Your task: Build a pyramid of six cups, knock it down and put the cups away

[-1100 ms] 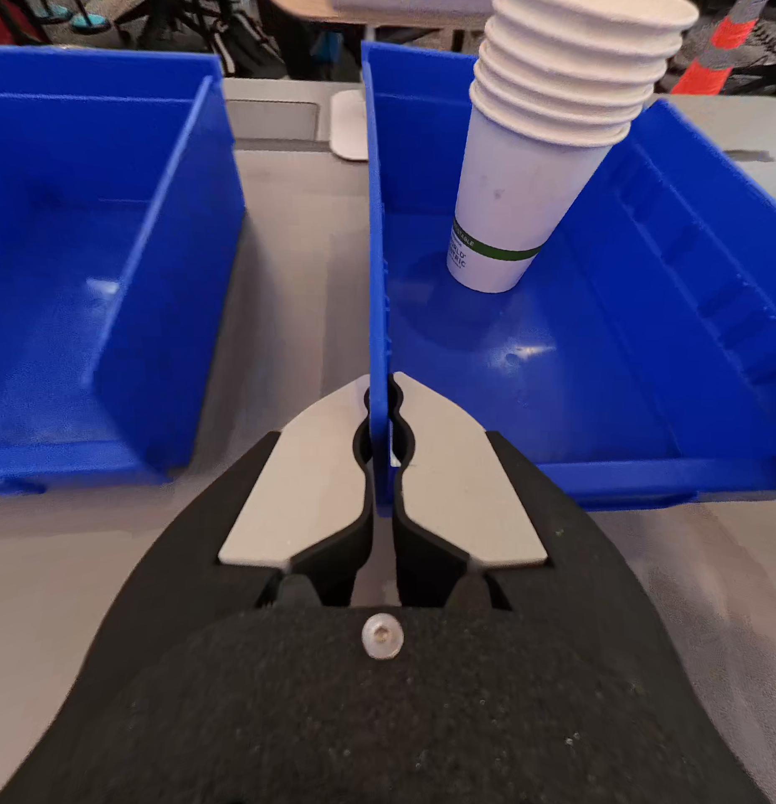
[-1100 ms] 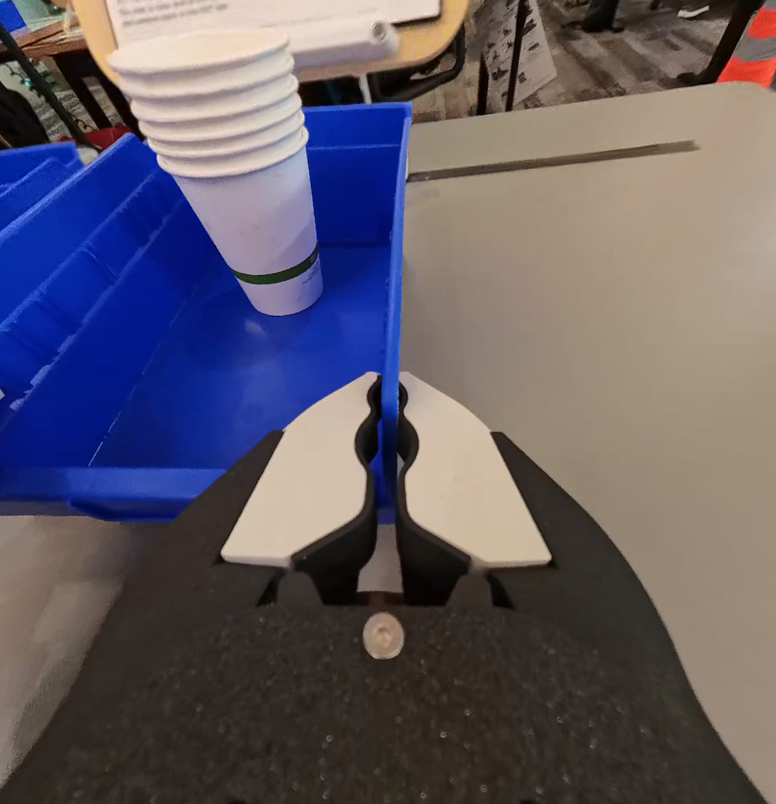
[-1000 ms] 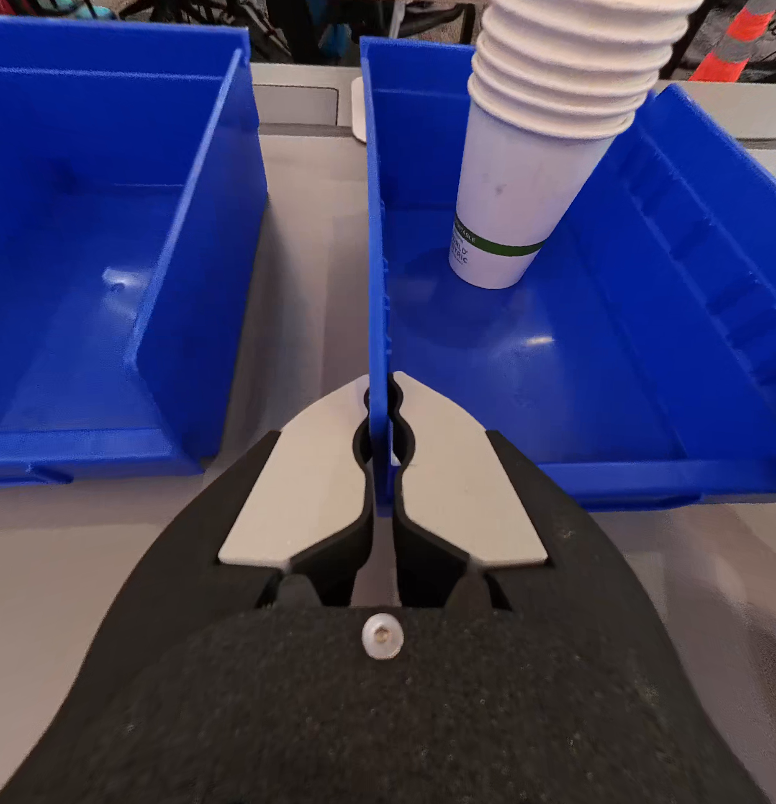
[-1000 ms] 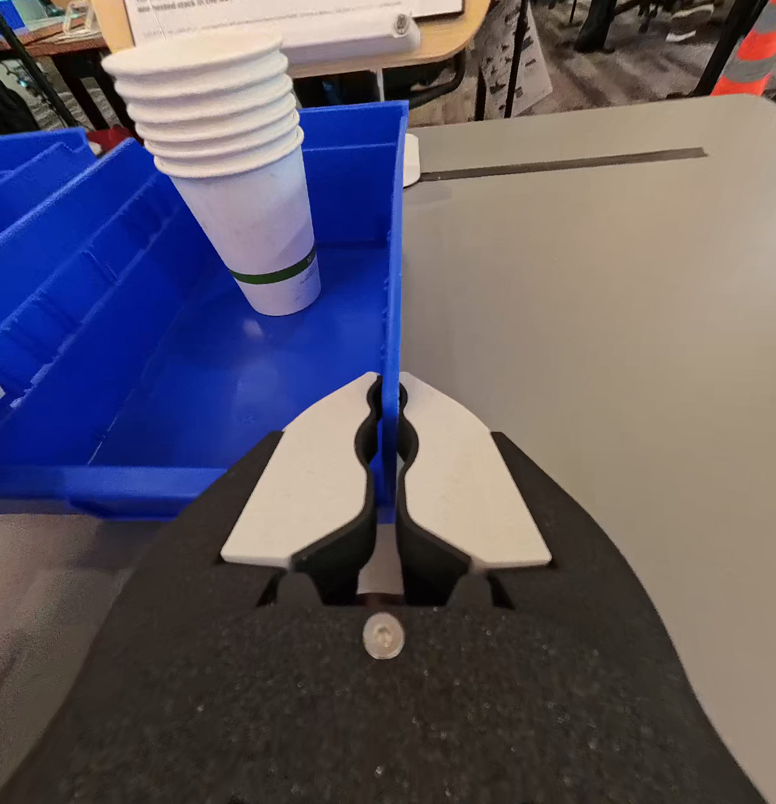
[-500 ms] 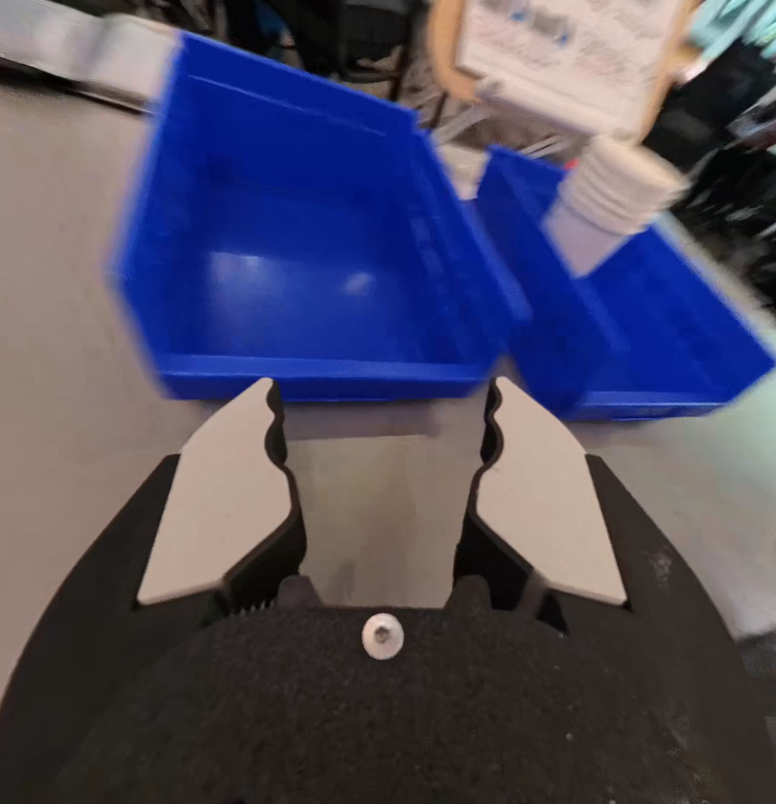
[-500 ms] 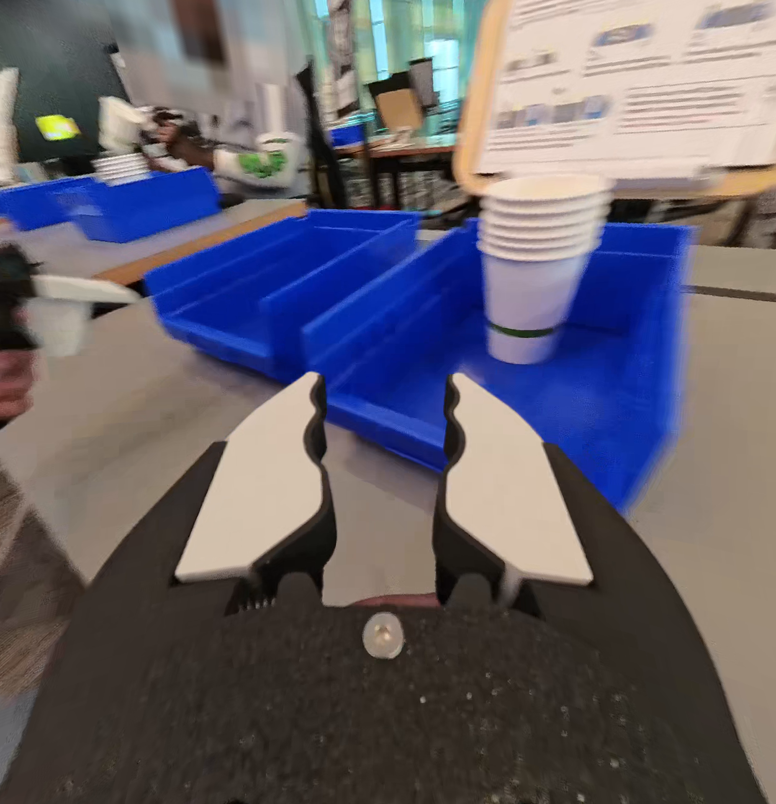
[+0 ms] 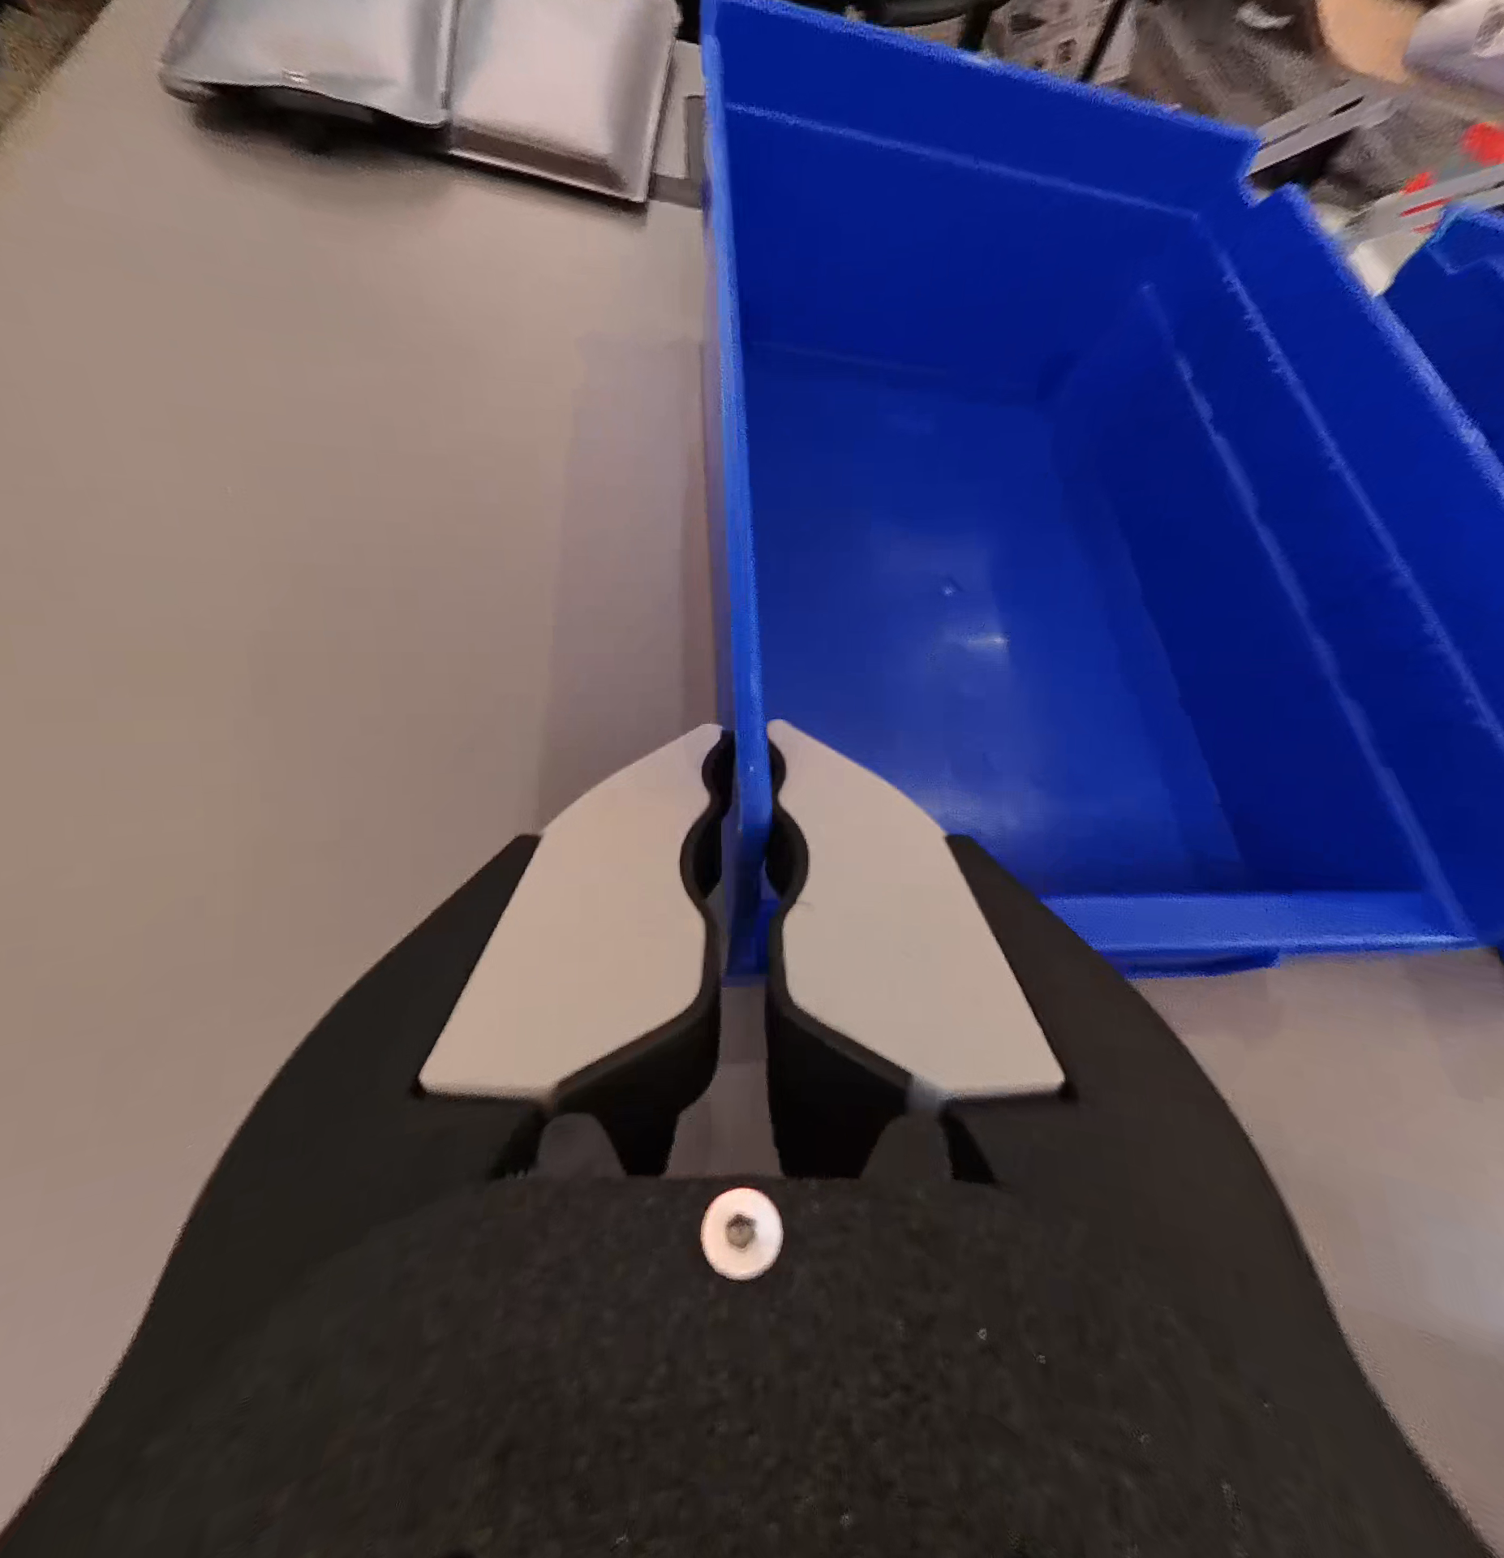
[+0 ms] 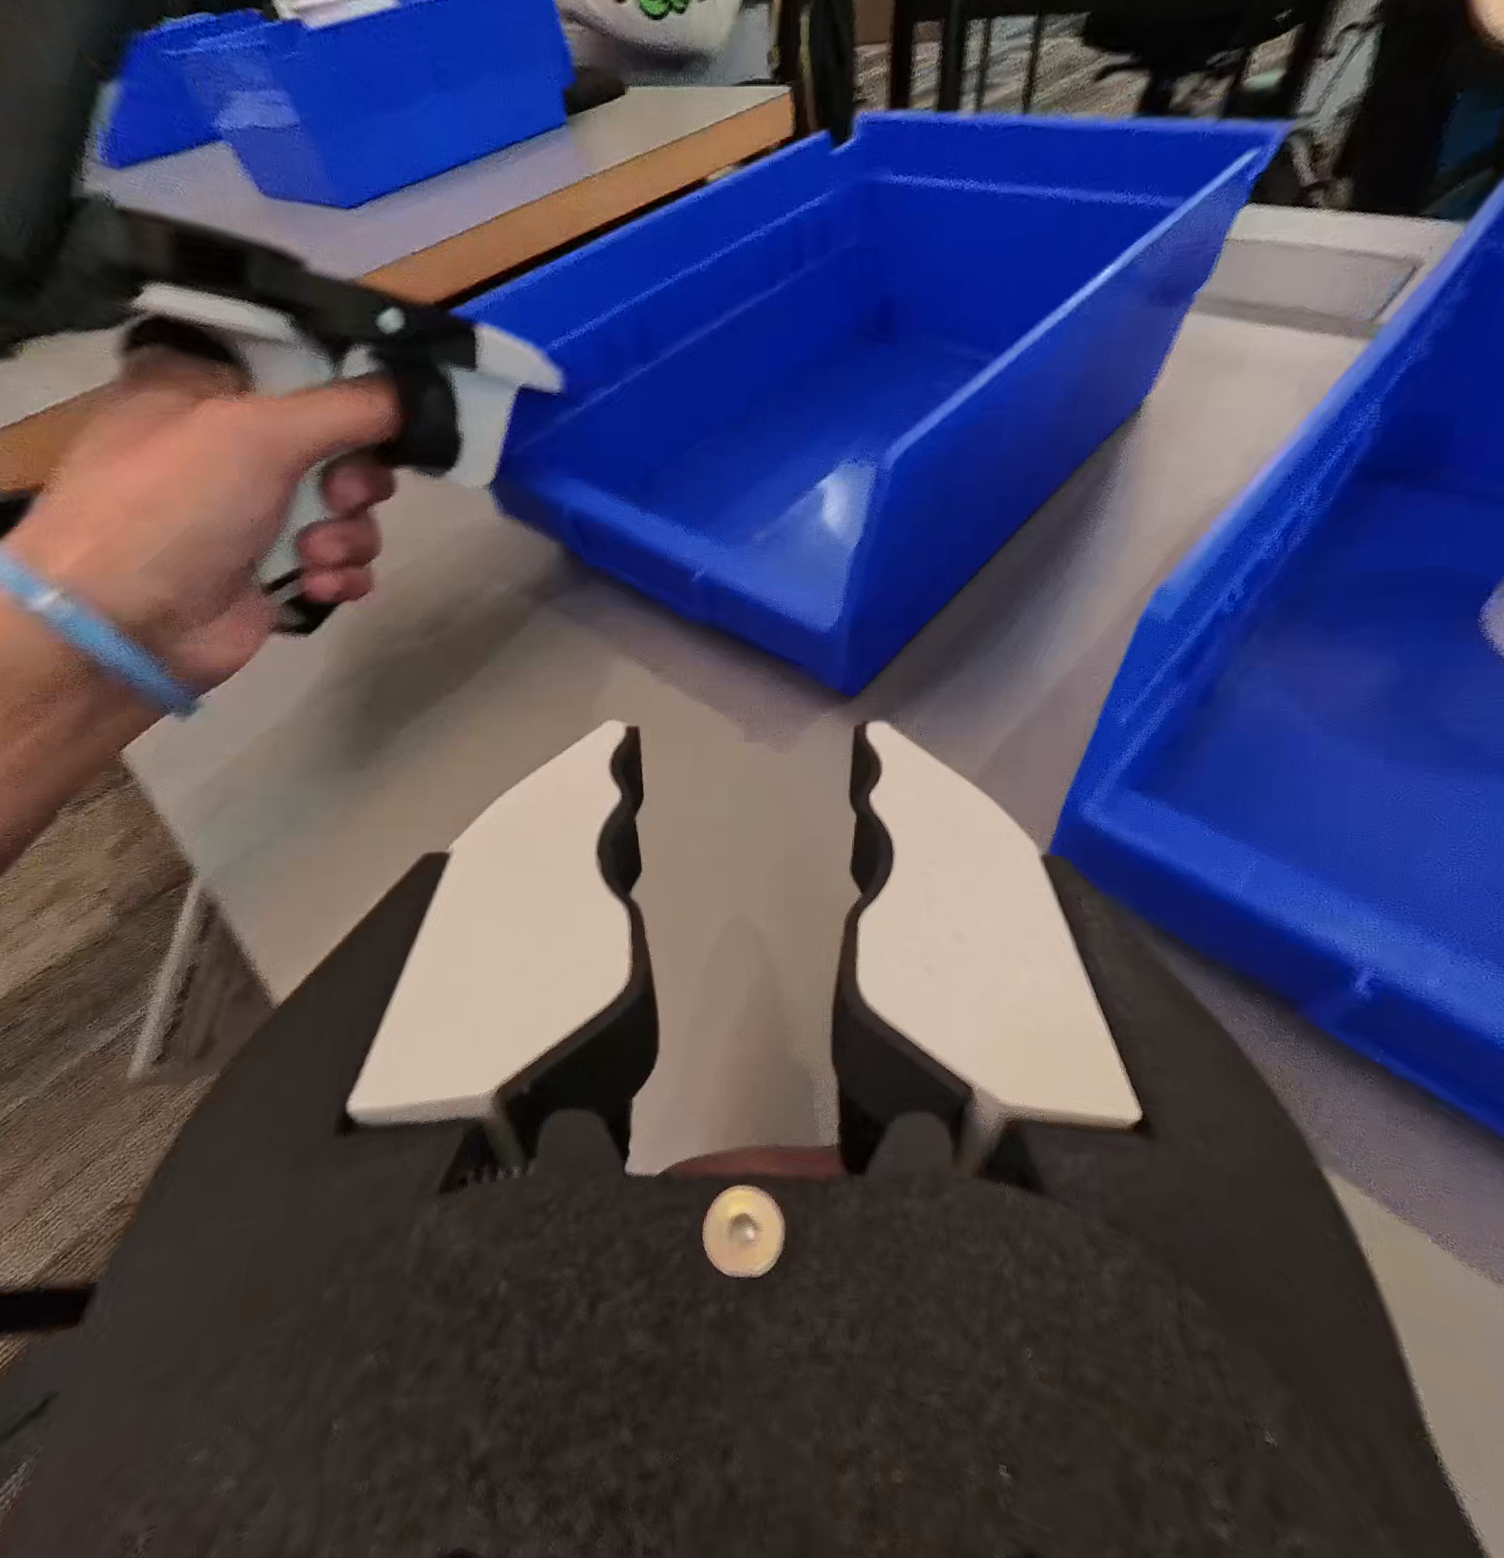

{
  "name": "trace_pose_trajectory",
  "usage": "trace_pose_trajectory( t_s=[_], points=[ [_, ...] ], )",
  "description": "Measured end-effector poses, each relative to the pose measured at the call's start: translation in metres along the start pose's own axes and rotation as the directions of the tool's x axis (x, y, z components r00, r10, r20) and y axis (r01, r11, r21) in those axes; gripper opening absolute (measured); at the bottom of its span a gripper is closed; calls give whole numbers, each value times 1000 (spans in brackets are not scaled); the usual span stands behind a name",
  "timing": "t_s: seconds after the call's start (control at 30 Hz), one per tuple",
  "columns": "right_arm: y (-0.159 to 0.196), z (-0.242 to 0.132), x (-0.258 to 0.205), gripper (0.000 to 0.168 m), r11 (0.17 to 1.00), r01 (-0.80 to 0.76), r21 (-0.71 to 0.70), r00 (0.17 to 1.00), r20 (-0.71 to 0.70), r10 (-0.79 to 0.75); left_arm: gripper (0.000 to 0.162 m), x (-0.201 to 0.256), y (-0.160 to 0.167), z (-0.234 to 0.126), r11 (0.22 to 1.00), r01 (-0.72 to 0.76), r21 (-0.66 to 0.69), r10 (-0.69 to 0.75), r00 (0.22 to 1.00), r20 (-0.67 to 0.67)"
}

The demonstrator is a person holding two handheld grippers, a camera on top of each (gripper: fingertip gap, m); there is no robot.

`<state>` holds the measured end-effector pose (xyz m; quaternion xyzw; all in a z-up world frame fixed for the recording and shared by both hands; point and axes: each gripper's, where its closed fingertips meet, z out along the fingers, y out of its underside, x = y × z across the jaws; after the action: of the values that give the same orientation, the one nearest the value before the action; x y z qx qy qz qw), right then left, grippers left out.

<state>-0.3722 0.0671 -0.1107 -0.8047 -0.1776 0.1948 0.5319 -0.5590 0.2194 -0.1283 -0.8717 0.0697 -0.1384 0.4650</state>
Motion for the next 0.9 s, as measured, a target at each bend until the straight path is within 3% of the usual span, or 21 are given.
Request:
trace_pose_trajectory(
  t_s=[0.13,0.27,0.37,0.43,0.47,0.57,0.7,0.9],
  points=[
    [-11,27,8,54,999,-33,-10,997,-65,33,3,0,21,-32,999,-46,3,45,995,89],
    [-3,47,-7,55,995,-68,-70,996,-57,64,3,0,49,-77,1000,21,23,-24,987,160],
    [8,55,-14,39,992,-47,-114,993,-109,34,3,6,69,-106,999,39,31,-45,979,201],
    [2,48,-12,11,995,-46,-94,984,-175,29,3,5,77,-121,999,19,37,-28,965,261],
    [-2,45,-13,6,996,-1,-91,981,-192,-17,3,5,76,-129,998,-7,63,-12,958,288],
    [-23,30,-19,4,997,40,-69,976,-209,-53,3,11,62,-152,992,-19,124,-21,950,312],
    [-89,-21,-5,4,983,169,77,947,-289,-141,3,51,16,-182,956,-56,288,-29,959,283],
    [-170,-146,86,4,929,276,245,856,-503,-122,3,188,-76,-194,862,-91,499,27,990,135]
  ],
)
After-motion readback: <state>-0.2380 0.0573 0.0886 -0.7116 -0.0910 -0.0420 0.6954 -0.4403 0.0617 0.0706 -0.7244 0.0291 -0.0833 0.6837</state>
